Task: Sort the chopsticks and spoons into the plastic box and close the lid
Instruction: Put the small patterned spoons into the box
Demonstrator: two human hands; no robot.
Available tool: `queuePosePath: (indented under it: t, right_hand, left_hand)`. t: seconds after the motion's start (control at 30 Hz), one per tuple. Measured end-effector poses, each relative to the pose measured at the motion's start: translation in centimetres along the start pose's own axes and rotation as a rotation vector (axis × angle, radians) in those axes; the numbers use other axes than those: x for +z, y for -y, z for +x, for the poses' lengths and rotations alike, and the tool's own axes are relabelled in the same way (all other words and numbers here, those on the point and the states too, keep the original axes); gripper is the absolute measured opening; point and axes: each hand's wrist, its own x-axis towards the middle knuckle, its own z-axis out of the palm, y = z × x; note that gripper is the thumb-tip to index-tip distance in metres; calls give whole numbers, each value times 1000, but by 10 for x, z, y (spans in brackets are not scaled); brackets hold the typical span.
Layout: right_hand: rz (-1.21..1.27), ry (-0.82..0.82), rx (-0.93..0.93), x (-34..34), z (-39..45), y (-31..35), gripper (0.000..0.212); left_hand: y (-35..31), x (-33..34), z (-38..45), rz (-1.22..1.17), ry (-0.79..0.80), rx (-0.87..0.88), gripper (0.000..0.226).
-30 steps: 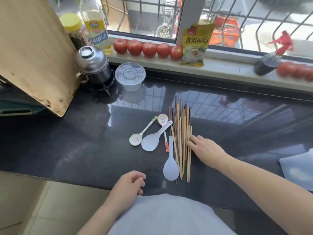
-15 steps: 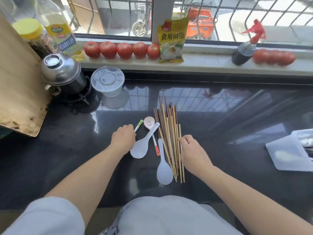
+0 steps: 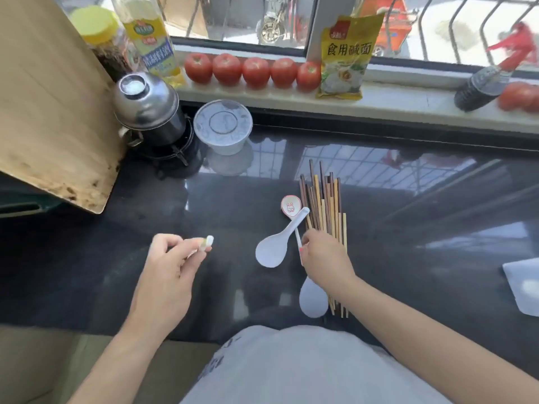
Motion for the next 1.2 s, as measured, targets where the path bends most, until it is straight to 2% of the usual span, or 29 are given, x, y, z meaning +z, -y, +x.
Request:
queuePosePath:
  t: [0.07, 0.2, 0.3, 0.37, 0.53, 0.6, 0.67, 0.73, 0.8, 0.9, 1.03, 1.13, 1.2]
  right_hand:
    - [-23, 35, 61, 0, 18, 10, 13]
    - [-137, 71, 111, 7, 38, 27, 13]
    - [-203, 70, 154, 15, 45, 32, 27]
    - [-224, 71, 149, 17, 47, 35, 29]
    - [-223, -101, -17, 13, 45, 35, 6]
    - [-257, -158, -84, 9, 42, 30, 6]
    - [-311, -206, -124, 2, 41, 25, 8]
    - [-312, -275, -91, -8, 40, 19, 8]
    - [-228, -342, -8, -25, 35, 13, 9]
    - [41, -366, 82, -52, 11, -7, 14]
    - [421, -348, 93, -78, -65, -60, 16]
    - [546, -304, 118, -101, -124, -125, 19]
    - [610, -303, 127, -130, -149, -175, 15]
  left_hand:
    - [10, -5, -9, 59, -42, -56, 16]
    - [6, -9, -20, -276, 42, -265, 20]
    - [5, -5, -25, -355, 46, -260, 23]
    - [5, -1, -28, -446, 73, -276, 26]
    - [3, 8, -33, -584, 112, -357, 49]
    - [-1, 13, -33, -620, 83, -358, 47]
    - [-3, 21, -30, -560, 38, -346, 40]
    - [-5, 31, -26, -508, 63, -341, 33]
    - [-13, 40, -23, -530, 112, -322, 27]
    - [-30, 59, -18, -599, 163, -312, 15]
    - [-70, 99, -16, -740, 337, -356, 28]
    - [-107, 136, -23, -853, 530, -433, 31]
    - [-137, 163, -30, -829, 629, -469, 28]
